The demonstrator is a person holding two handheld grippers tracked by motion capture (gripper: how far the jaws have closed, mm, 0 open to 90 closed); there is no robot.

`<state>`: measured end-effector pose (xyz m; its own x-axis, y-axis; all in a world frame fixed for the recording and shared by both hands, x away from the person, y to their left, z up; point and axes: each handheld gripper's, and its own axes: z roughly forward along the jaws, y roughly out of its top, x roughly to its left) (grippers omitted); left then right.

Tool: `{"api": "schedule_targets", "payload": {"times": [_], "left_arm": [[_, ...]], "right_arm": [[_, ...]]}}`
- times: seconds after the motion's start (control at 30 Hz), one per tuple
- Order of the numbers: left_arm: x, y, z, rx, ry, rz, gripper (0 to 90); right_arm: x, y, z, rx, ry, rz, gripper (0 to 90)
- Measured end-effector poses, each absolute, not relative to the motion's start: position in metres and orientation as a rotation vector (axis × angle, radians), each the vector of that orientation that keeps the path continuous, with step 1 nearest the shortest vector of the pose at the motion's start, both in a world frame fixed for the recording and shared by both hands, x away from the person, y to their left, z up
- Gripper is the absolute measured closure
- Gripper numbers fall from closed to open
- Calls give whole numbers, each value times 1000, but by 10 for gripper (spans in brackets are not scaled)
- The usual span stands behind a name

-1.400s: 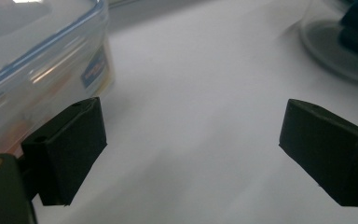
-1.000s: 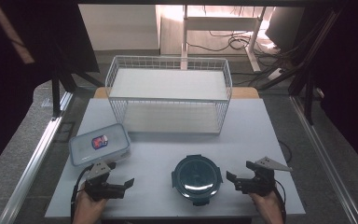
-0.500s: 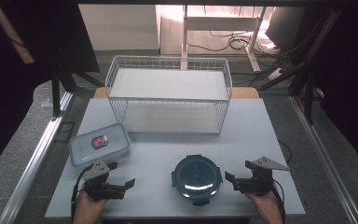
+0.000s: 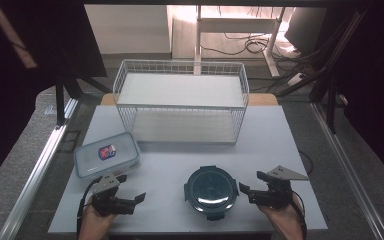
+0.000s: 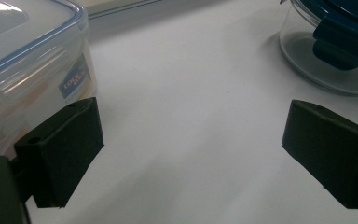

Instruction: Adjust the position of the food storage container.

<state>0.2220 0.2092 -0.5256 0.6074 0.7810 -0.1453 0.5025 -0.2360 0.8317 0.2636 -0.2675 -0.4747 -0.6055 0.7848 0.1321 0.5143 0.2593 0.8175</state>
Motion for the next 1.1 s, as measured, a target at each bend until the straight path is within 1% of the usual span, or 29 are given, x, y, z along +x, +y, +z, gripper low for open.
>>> {"api": "schedule_targets", "payload": {"times": [0.07, 0.1, 0.17, 0.2, 0.23, 0.27, 0.3, 0.33, 0.37, 0.4, 0.43, 0.5, 0.53, 0.8, 0.9, 1.03, 1.1], "left_arm": [[222, 210, -526, 1897, 1030, 372, 48], [222, 211, -526, 1896, 1031, 371, 50], [222, 211, -526, 1890, 1038, 368, 50], [222, 211, -526, 1890, 1038, 368, 51], [222, 212, -526, 1888, 1041, 365, 51], [222, 212, -526, 1888, 1041, 365, 52], [222, 212, -526, 1889, 1042, 364, 52], [222, 212, -526, 1889, 1041, 363, 52], [222, 212, -526, 1889, 1042, 362, 52], [222, 212, -527, 1888, 1043, 361, 52], [222, 212, -527, 1888, 1043, 361, 52], [222, 213, -527, 1887, 1046, 356, 53], [222, 213, -527, 1887, 1046, 356, 53], [223, 212, -528, 1892, 1049, 351, 54], [223, 212, -528, 1893, 1049, 349, 55], [223, 212, -528, 1897, 1050, 345, 55], [223, 211, -529, 1900, 1050, 345, 56]], "right_arm": [[261, -264, -471, 1169, 2254, 1289, 389], [259, -259, -466, 1132, 2289, 1279, 499], [256, -252, -463, 1101, 2314, 1281, 598], [256, -252, -463, 1101, 2314, 1281, 598], [254, -244, -460, 1077, 2346, 1297, 682], [254, -244, -460, 1077, 2346, 1297, 682], [250, -234, -458, 1045, 2387, 1307, 759], [250, -234, -458, 1045, 2387, 1307, 759], [249, -228, -457, 1023, 2407, 1309, 793], [244, -215, -457, 984, 2452, 1312, 846], [242, -208, -457, 960, 2474, 1308, 865], [238, -194, -458, 914, 2515, 1304, 885], [238, -194, -458, 914, 2515, 1304, 885], [223, -144, -469, 785, 2683, 1285, 893], [220, -136, -472, 766, 2711, 1281, 894], [216, -122, -480, 728, 2737, 1178, 897], [217, -121, -480, 753, 2741, 1176, 898]]}}
